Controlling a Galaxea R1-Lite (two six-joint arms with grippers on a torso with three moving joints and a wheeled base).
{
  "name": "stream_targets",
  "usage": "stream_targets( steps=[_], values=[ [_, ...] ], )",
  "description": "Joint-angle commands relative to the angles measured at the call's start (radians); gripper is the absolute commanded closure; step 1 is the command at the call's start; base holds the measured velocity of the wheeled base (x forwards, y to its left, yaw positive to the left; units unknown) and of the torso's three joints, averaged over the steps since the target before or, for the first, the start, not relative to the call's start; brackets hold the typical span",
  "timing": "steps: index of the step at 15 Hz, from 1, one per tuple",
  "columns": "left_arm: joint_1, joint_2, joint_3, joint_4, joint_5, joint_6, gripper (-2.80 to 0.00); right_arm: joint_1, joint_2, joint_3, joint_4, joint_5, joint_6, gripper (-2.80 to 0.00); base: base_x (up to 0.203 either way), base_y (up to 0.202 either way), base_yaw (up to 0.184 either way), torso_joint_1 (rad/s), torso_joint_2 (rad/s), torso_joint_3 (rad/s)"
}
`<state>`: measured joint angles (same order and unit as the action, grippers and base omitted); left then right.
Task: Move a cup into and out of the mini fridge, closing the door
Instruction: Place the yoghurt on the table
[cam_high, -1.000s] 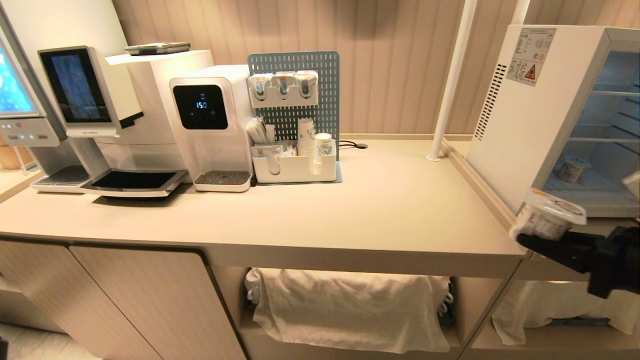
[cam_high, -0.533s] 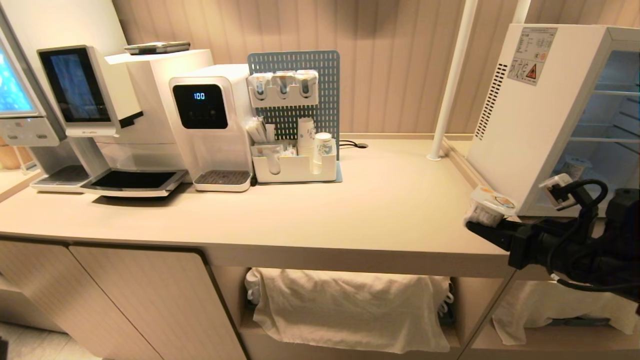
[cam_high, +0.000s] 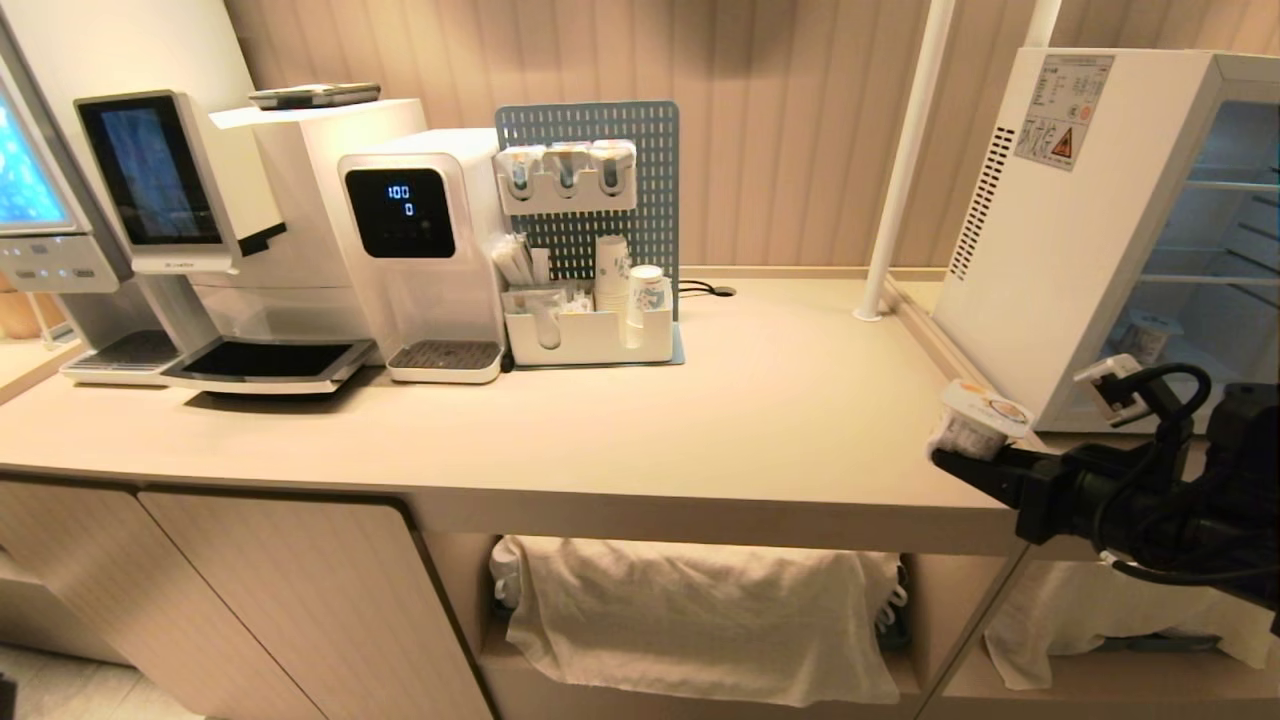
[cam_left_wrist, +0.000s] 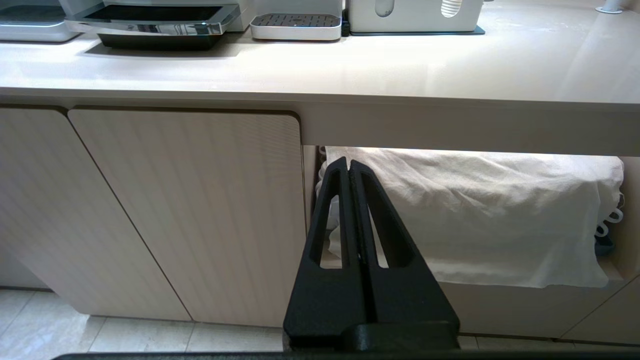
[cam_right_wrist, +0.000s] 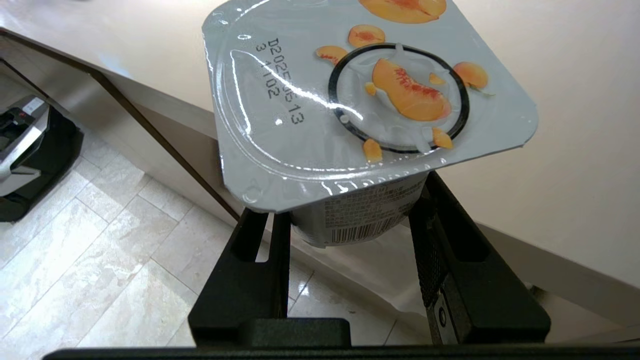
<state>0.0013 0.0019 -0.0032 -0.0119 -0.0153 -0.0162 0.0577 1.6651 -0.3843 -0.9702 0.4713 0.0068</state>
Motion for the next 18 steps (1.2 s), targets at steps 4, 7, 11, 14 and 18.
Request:
stream_targets(
  steps=[4, 7, 11, 14, 18],
  values=[
    [0.0, 0.0, 0.0, 0.0, 0.0, -0.001, 0.0, 0.001, -0.014, -0.005, -0.004, 0.003, 0.007, 0.0, 0.0, 0.0, 0.0, 0.0, 0.0, 0.0],
    [0.0, 0.0, 0.0, 0.0, 0.0, -0.001, 0.0, 0.0, 0.073, -0.08, -0.003, 0.01, 0.01, 0.0, 0.0, 0.0, 0.0, 0.0, 0.0, 0.0],
    [0.0, 0.0, 0.0, 0.0, 0.0, -0.001, 0.0, 0.021, 0.265, -0.285, 0.044, 0.052, 0.0, 0.0, 0.0, 0.0, 0.0, 0.0, 0.0, 0.0],
    [0.0, 0.0, 0.0, 0.0, 0.0, -0.001, 0.0, 0.039, 0.408, -0.484, 0.166, 0.065, -0.036, 0.0, 0.0, 0.0, 0.0, 0.0, 0.0, 0.0],
    [0.0, 0.0, 0.0, 0.0, 0.0, -0.001, 0.0, 0.055, 0.599, -0.78, 0.312, -0.011, -0.043, 0.0, 0.0, 0.0, 0.0, 0.0, 0.0, 0.0]
  ],
)
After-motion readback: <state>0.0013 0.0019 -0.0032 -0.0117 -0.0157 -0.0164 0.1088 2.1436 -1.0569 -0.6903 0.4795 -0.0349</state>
